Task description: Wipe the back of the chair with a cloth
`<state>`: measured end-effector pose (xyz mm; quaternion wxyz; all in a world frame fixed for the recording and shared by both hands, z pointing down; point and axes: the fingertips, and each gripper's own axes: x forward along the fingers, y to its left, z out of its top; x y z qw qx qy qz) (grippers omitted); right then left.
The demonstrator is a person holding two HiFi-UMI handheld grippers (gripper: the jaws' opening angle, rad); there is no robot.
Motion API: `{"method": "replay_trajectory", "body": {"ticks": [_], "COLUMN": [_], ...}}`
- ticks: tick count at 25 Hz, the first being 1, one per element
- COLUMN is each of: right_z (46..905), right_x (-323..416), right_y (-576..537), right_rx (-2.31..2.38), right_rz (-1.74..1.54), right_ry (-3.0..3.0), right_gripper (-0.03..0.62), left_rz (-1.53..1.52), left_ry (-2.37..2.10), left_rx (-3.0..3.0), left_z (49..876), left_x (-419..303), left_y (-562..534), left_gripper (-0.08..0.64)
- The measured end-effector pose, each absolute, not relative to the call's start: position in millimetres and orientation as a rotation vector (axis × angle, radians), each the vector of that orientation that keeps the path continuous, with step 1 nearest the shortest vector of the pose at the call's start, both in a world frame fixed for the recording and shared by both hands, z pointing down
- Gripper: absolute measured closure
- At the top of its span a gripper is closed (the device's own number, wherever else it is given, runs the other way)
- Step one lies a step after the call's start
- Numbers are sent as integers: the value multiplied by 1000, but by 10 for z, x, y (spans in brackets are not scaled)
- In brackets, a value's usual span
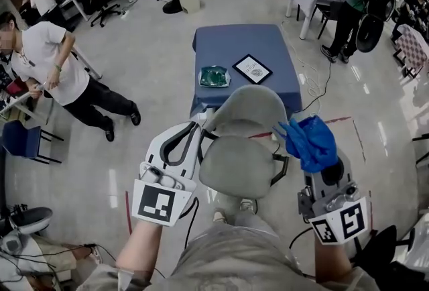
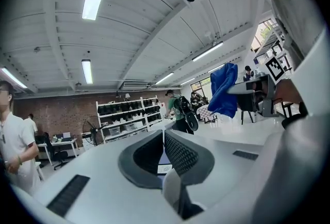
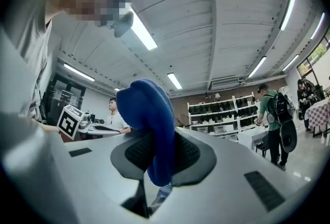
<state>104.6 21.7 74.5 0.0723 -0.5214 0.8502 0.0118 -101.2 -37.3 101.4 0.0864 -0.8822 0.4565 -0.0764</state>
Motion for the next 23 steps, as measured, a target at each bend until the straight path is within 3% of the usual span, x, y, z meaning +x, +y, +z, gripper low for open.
{"method": "replay_trajectory", "body": {"ticks": [23], "right_z": [937], "right_x": [958], "right_y": [103], "right_rx": [-1554], "right_rz": [41], "right_ry": [2640], "right_gripper": [503], "left_rz": [-264], "left_ry": [1365], "left_rx": [-2633], "left_z": [1055], "left_x": [-970], "left_y": [-347], "left_gripper": [534]}}
